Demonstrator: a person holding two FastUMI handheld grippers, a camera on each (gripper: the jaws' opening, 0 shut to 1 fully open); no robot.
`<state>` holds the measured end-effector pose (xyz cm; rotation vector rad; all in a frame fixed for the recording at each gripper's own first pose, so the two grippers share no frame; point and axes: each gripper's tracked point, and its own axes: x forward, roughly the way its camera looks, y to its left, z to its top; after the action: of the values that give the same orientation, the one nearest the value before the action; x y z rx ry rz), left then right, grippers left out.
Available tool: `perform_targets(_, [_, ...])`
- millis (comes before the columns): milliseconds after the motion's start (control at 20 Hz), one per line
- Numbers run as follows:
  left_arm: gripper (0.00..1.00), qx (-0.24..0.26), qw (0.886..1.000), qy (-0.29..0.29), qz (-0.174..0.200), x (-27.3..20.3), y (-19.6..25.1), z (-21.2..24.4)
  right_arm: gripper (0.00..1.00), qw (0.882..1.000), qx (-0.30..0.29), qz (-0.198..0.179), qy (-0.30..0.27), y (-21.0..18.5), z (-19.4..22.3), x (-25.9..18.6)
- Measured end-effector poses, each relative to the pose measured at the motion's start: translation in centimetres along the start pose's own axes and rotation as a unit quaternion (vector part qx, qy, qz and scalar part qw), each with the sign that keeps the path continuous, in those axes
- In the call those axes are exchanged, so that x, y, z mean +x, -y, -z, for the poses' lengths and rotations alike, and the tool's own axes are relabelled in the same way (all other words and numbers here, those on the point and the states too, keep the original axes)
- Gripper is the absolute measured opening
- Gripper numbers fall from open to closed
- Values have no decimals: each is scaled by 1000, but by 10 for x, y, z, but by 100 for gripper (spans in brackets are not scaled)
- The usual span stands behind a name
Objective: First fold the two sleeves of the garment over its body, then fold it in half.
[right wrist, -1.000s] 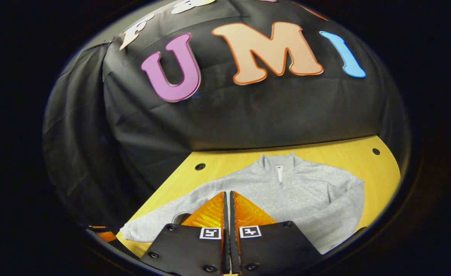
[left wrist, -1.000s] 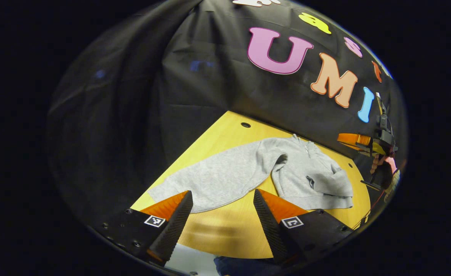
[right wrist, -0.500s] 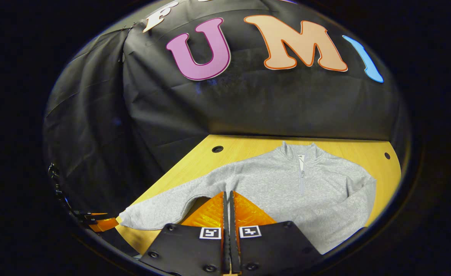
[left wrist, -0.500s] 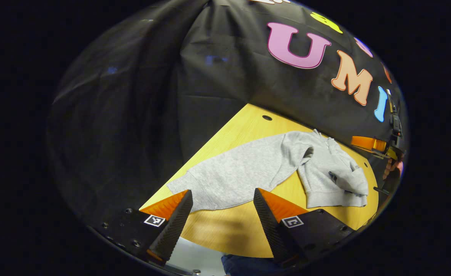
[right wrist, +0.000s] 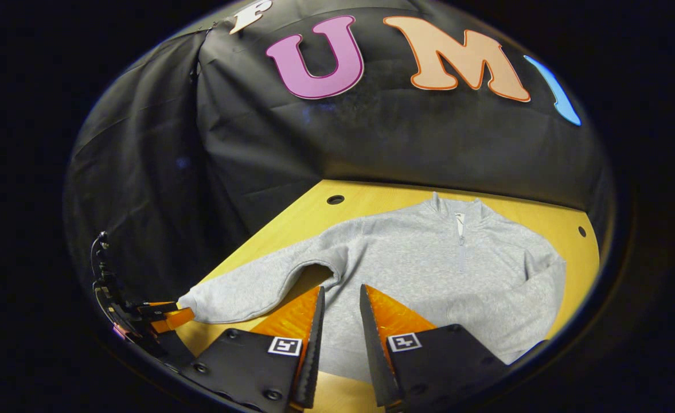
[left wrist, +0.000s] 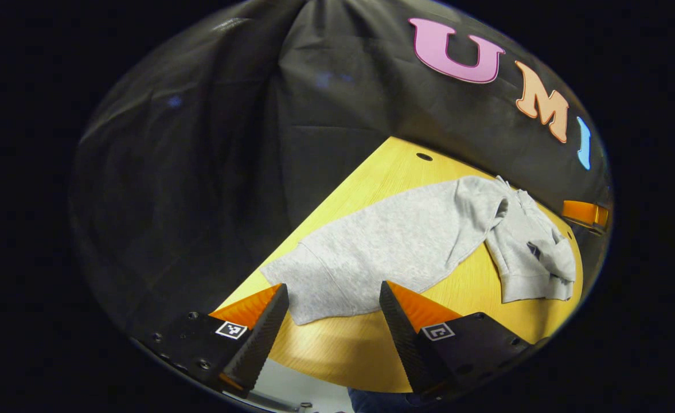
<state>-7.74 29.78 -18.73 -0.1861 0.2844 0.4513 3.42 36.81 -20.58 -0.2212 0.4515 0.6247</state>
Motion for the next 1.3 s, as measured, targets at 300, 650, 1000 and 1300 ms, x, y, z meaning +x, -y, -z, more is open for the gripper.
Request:
perform_targets(300, [90,-1,1000,-17,-15,12,-5,11,50,1000,4,20,0,17,2,-12])
perform_targets(650, [46,57,998,-11,-8,28,-1,4,72,998,32,60,10,47,0,-37])
perform_targets(1000, [0,68,997,-23,-7,33,17,2,78,992,50,112,32,100,-9,-73])
perform_targets(1300, [0,28,998,-28,55,31,69,-15,78,984,63,160,51,149,-10,-113])
